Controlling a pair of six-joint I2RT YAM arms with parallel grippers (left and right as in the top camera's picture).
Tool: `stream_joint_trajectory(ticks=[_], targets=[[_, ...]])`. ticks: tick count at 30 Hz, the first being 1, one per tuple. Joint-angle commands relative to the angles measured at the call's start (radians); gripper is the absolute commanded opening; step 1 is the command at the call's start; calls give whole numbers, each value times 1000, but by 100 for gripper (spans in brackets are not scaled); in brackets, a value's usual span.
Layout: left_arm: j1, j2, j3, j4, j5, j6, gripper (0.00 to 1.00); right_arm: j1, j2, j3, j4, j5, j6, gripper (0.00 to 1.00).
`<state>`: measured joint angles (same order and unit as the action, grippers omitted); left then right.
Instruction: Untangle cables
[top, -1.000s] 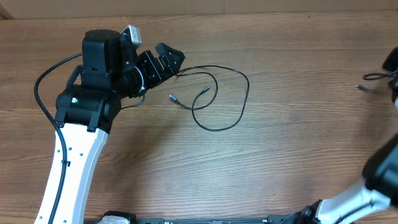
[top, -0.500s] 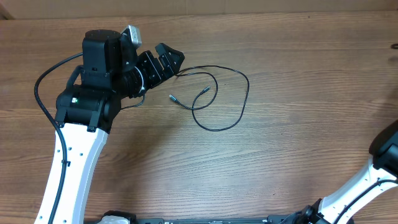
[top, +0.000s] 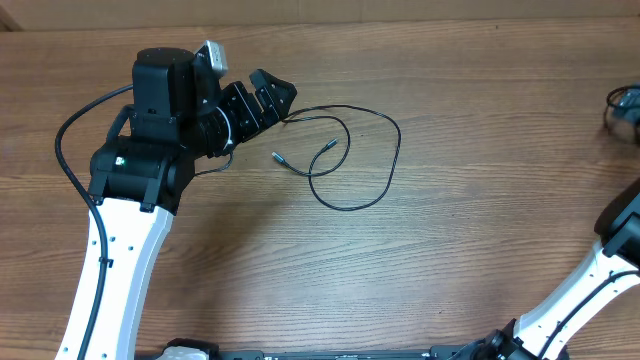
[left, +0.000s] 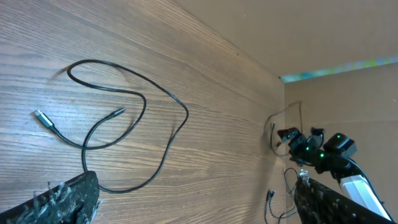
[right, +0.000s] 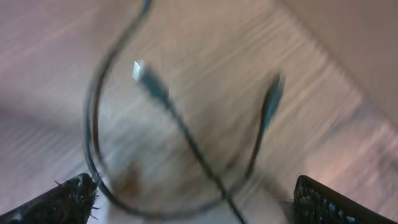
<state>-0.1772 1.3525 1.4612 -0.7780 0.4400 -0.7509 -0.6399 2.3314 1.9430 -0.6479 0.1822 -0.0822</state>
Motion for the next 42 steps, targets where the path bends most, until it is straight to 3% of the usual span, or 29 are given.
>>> stream_joint_trajectory(ticks=[1, 6, 11, 15, 20, 25, 36, 42], targets=[[-6, 2, 16, 3, -6, 22, 100, 3, -26, 69, -69, -14, 51, 100], [-6, 2, 16, 3, -6, 22, 99, 3, -62, 97, -168, -175, 162, 100], [-6, 2, 16, 3, -6, 22, 100, 18, -141, 142, -244, -184, 166, 100], [-6, 2, 16, 3, -6, 22, 100, 48, -257, 142, -327, -188, 291, 100], [-6, 2, 16, 3, -6, 22, 100, 145, -392, 142, -571, -387, 315, 100], [-6, 2, 16, 3, -6, 22, 100, 286, -418, 140, -675, -560, 328, 100], [-6, 2, 16, 3, -6, 22, 100, 601, -420, 138, -709, -483, 348, 100], [-6, 2, 16, 3, -6, 22, 99, 674, -436, 138, -710, -475, 348, 100]])
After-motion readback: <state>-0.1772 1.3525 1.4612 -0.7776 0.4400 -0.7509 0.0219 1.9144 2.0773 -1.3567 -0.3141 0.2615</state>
